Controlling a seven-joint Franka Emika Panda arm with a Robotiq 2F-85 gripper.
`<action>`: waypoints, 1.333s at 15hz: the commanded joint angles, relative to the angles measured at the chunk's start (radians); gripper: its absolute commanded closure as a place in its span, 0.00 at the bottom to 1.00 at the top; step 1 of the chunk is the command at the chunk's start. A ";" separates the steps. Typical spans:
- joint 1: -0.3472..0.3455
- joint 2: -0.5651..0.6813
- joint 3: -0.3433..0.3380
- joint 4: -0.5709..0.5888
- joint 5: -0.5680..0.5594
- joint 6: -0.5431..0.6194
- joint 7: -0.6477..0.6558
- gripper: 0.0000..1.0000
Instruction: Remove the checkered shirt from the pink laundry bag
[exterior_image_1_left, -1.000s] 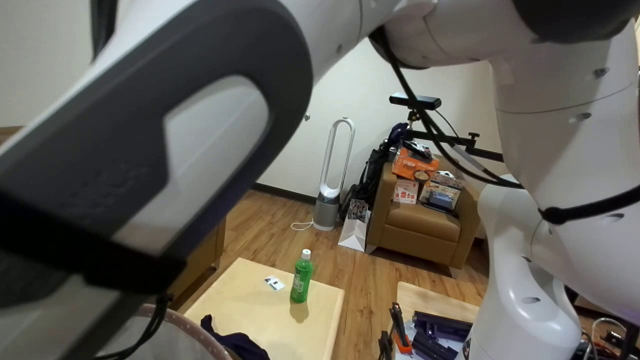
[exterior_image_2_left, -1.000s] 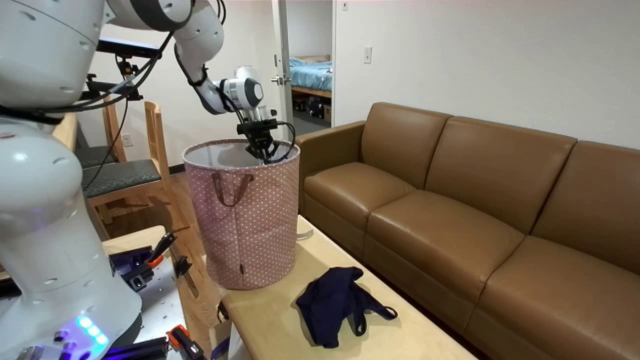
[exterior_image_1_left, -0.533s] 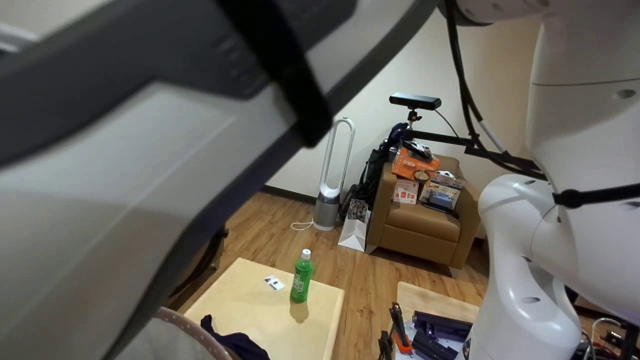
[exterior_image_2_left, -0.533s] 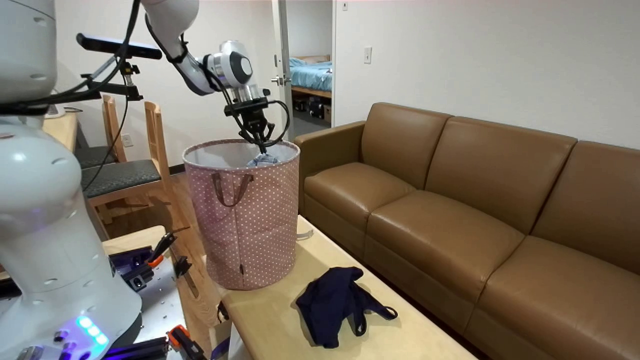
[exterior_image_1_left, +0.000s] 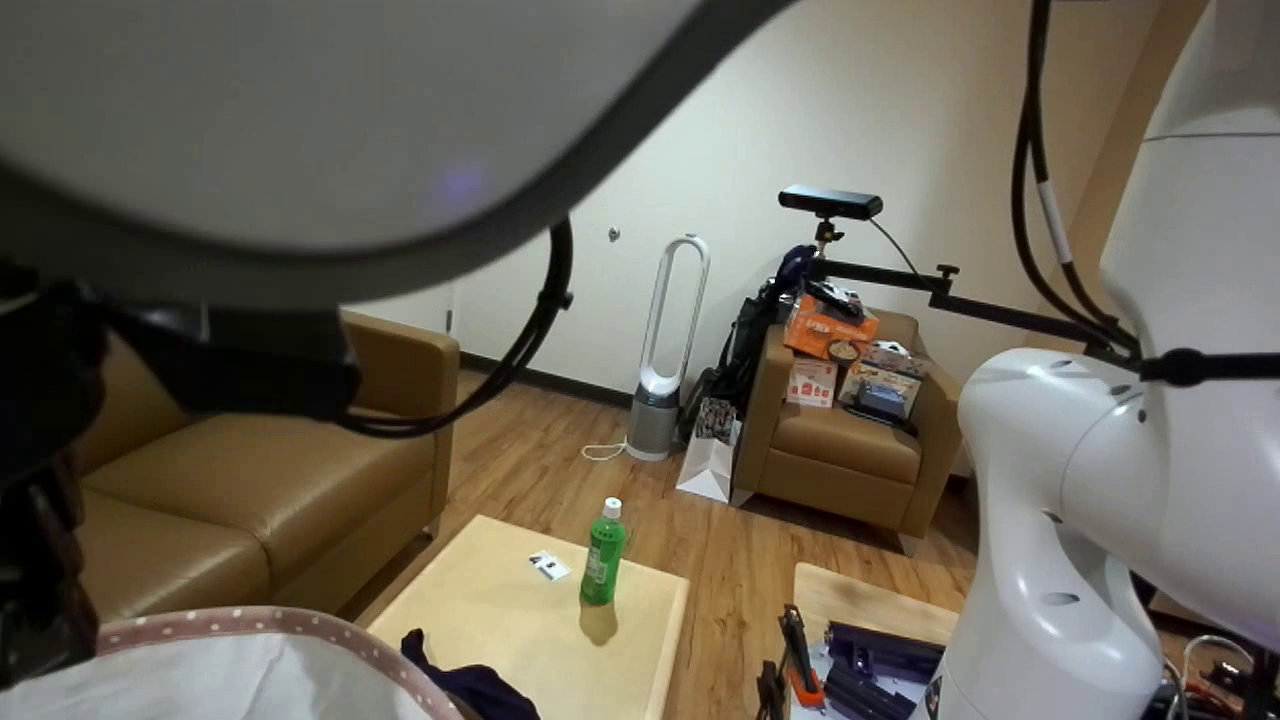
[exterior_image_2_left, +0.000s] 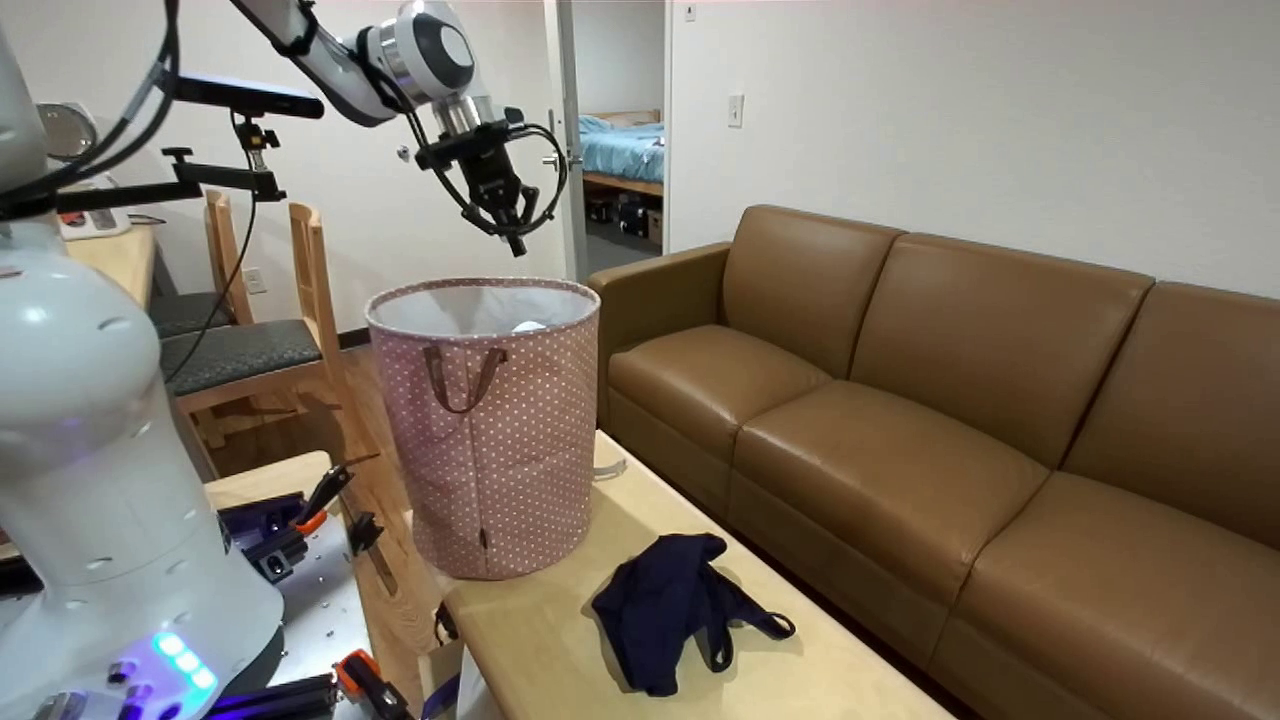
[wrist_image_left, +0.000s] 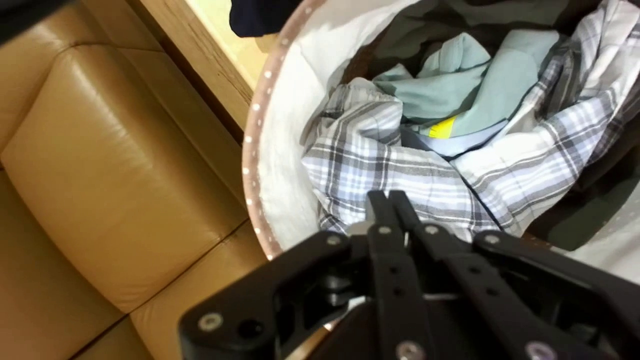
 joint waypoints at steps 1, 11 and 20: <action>-0.045 -0.028 0.036 -0.010 0.020 -0.037 -0.026 0.63; -0.049 -0.017 0.049 0.005 0.003 -0.028 -0.001 0.57; -0.045 0.155 0.050 0.085 -0.034 0.085 -0.016 0.00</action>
